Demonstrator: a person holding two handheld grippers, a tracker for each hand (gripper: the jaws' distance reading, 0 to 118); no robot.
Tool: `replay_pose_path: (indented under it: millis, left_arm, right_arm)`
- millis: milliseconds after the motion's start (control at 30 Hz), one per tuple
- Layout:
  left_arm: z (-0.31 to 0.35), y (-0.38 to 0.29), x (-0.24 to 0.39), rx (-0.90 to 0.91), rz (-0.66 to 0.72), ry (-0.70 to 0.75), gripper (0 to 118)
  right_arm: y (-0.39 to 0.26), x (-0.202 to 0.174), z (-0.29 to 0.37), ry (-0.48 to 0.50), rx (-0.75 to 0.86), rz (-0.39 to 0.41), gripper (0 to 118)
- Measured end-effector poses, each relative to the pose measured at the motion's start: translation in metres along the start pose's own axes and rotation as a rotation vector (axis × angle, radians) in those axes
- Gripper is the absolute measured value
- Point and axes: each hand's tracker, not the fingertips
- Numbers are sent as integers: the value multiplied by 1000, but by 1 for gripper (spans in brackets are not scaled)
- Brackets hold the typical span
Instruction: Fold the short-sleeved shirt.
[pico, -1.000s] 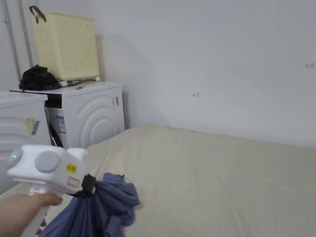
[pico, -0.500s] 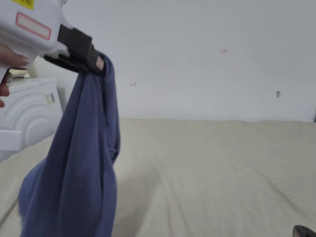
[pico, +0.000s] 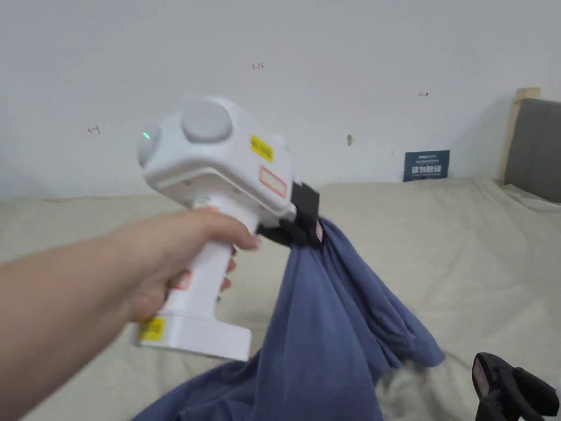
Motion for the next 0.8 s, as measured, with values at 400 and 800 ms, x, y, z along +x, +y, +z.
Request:
replay_pose_path:
  millis: [400, 800]
  left_arm:
    - [-148, -53, -35, -254, 164, -2, 113]
    - [-15, -64, -35, 34, 54, 178, 93]
  right_arm:
    - [-23, 24, -8, -22, -62, -53, 0]
    - [-7, 17, 1, -30, -49, -55, 0]
